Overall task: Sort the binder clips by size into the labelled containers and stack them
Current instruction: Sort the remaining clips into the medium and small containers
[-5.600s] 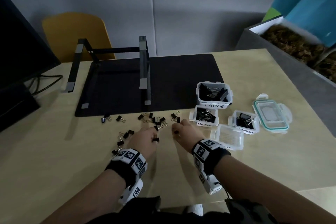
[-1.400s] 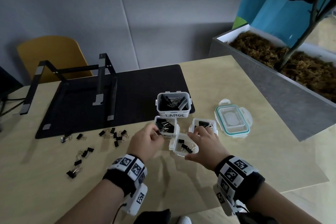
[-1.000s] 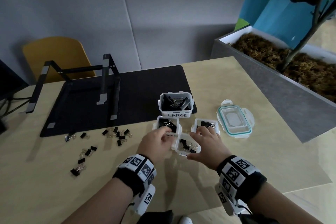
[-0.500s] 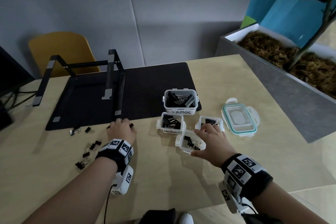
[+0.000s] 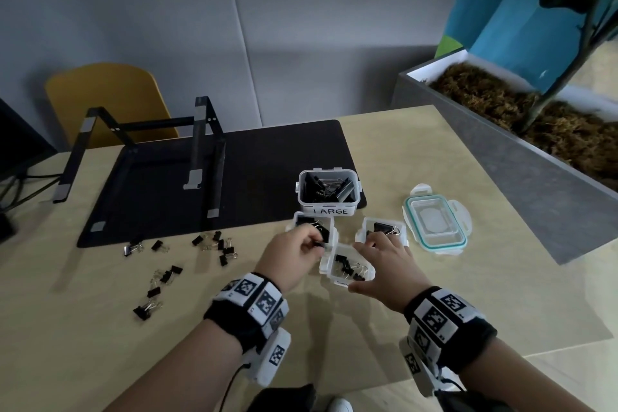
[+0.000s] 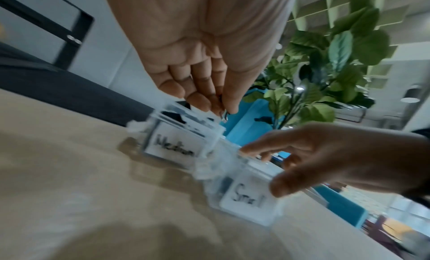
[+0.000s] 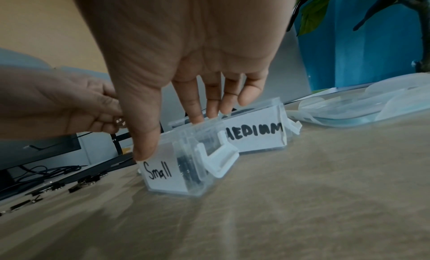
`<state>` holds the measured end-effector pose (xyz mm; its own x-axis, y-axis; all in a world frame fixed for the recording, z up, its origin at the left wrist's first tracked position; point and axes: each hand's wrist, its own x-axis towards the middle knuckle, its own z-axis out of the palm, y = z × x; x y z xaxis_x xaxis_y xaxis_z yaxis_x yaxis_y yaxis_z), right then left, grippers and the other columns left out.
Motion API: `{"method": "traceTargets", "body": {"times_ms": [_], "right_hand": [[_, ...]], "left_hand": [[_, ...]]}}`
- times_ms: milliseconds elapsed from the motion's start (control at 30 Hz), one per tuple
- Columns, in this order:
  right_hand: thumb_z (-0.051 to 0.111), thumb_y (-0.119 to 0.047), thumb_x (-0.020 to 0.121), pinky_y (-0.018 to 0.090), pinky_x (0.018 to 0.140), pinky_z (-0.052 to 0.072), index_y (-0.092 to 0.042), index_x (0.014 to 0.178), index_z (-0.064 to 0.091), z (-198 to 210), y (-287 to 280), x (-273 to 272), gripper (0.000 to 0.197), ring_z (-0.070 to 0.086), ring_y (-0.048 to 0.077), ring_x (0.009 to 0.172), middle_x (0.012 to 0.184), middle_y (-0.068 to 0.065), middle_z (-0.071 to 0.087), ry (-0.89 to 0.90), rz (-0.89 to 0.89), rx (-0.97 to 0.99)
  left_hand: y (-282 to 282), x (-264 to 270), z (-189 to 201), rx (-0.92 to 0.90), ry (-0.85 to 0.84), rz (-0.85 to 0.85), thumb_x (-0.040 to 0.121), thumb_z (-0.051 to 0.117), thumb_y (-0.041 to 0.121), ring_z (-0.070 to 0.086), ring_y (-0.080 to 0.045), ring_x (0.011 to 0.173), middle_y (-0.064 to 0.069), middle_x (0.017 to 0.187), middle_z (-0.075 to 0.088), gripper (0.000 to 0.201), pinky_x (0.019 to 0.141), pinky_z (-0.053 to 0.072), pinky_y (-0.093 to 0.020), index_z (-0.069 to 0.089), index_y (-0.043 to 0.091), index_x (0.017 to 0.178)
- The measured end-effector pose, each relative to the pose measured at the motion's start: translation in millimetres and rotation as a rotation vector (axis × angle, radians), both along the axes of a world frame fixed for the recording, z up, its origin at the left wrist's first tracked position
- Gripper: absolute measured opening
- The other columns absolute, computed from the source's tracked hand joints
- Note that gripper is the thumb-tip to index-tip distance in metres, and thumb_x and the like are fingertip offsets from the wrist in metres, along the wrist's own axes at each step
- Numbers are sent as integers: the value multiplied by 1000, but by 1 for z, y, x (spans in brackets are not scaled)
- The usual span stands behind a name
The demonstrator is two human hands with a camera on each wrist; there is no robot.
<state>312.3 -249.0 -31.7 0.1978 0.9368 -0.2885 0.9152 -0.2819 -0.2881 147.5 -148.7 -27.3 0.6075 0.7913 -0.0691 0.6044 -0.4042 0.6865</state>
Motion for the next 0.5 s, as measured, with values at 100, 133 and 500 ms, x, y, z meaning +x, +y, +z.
{"method": "traceTargets", "body": {"times_ms": [100,133,500], "right_hand": [[61,-58,77,35,110,26,-31,140,34,1,0,-2,74,28,19,129,139,-3,33,-16,0,-3],[60,-58,77,35,110,26,-31,141,34,2,0,-2,74,28,20,129,139,-3,34,-20,-2,-5],[57,-58,77,37,106,26,-25,136,38,22,5,-22,70,33,23,127,138,-2,38,-165,39,13]], "left_hand": [[-15,19,1,-47,-15,-89,87,62,21,55,-1,79,15,83,58,14,68,39,-2,63,19,101],[-19,23,1,-70,-13,-103,87,62,21,57,-3,82,12,86,60,16,72,41,-4,63,19,103],[0,-37,-10,3,46,11,88,60,23,53,-4,89,11,95,57,17,72,37,-8,62,21,104]]}}
